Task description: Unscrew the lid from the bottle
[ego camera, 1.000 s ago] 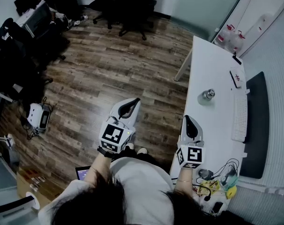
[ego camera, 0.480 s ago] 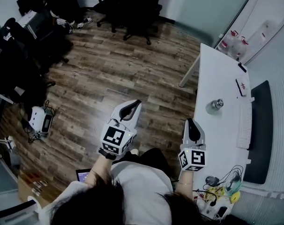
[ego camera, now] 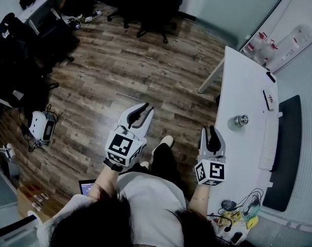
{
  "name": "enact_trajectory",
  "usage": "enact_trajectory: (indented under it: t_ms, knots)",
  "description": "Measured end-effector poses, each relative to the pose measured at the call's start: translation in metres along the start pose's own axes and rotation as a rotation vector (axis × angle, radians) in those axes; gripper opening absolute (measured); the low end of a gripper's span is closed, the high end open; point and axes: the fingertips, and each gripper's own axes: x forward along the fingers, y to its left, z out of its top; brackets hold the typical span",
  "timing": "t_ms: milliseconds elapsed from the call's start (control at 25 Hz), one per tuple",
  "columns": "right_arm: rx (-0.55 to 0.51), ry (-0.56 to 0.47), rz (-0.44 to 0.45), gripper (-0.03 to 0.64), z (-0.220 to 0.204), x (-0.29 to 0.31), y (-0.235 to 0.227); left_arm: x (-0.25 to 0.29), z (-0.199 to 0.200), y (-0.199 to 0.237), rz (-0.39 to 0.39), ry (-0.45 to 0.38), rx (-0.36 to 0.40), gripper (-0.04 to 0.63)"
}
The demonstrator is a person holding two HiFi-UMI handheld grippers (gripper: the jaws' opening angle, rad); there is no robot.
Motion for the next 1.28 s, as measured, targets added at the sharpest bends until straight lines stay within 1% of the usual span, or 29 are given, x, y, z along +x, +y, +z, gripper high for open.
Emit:
enact_trajectory:
  t_ms: [240, 480, 680, 920, 1080, 1200, 1280]
  knots:
    - [0.003, 0.011, 0.011, 0.117, 0.003, 0.051, -0.03, 0.059, 0.002, 0.017, -0.01, 0.01, -0.008, 0.114]
    - [0.013, -0.006, 0.011, 0.138, 0.017, 0.094, -0.079, 0.13, 0.017, 0.022, -0.019, 0.001, -0.012, 0.149]
    - [0.011, -0.024, -0.005, 0.156, 0.032, 0.123, -0.116, 0.184, 0.033, 0.02, -0.046, -0.011, -0.004, 0.165]
    - [0.024, -0.046, -0.038, 0.205, 0.042, 0.135, -0.16, 0.233, 0.049, 0.006, -0.078, -0.034, 0.015, 0.169]
    - [0.025, -0.057, -0.057, 0.221, 0.047, 0.138, -0.178, 0.258, 0.055, -0.003, -0.102, -0.049, 0.014, 0.169]
    - [0.033, -0.063, -0.09, 0.23, 0.051, 0.135, -0.191, 0.277, 0.058, -0.013, -0.137, -0.045, 0.015, 0.17]
    - [0.039, -0.068, -0.128, 0.233, 0.052, 0.13, -0.201, 0.29, 0.06, -0.024, -0.181, -0.041, 0.027, 0.17]
